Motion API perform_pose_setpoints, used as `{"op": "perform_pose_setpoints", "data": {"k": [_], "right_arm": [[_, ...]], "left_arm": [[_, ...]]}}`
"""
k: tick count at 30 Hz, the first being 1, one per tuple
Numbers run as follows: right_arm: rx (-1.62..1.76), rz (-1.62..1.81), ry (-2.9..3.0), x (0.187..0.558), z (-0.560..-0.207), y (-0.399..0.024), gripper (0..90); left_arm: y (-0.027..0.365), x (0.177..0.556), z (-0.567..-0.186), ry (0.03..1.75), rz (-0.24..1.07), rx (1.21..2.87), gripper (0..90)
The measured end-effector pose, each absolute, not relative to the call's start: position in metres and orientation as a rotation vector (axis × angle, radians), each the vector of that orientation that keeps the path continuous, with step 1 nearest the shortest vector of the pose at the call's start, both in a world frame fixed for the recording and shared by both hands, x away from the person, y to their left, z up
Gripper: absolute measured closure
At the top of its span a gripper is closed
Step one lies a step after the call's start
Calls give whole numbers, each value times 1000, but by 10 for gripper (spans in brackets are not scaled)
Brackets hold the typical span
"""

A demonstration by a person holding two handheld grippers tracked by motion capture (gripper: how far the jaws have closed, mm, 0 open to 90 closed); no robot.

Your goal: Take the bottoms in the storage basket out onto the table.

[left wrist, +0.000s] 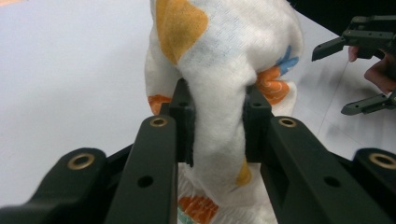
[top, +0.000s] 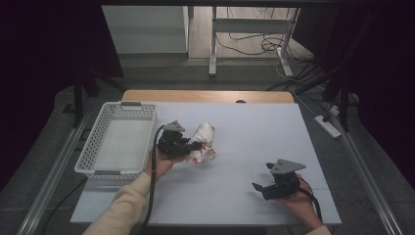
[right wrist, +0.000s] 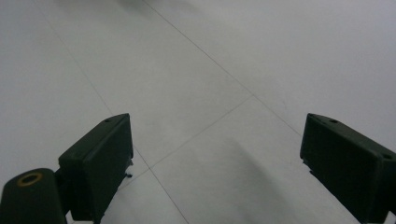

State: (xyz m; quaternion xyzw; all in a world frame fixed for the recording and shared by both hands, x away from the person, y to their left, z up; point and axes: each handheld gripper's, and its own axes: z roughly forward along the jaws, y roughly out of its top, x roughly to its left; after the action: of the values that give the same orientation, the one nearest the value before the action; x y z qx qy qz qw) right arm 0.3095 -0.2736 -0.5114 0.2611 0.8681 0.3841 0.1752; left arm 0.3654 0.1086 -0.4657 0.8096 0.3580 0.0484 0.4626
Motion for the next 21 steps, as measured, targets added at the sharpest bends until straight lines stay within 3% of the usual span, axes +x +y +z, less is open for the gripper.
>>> {"op": "perform_pose_setpoints", "data": {"k": [21], "right_arm": [[744,1083,2467,310,-512,-273,95]], "left_arm": [[86,393,-501,933,107,2058,702]]}}
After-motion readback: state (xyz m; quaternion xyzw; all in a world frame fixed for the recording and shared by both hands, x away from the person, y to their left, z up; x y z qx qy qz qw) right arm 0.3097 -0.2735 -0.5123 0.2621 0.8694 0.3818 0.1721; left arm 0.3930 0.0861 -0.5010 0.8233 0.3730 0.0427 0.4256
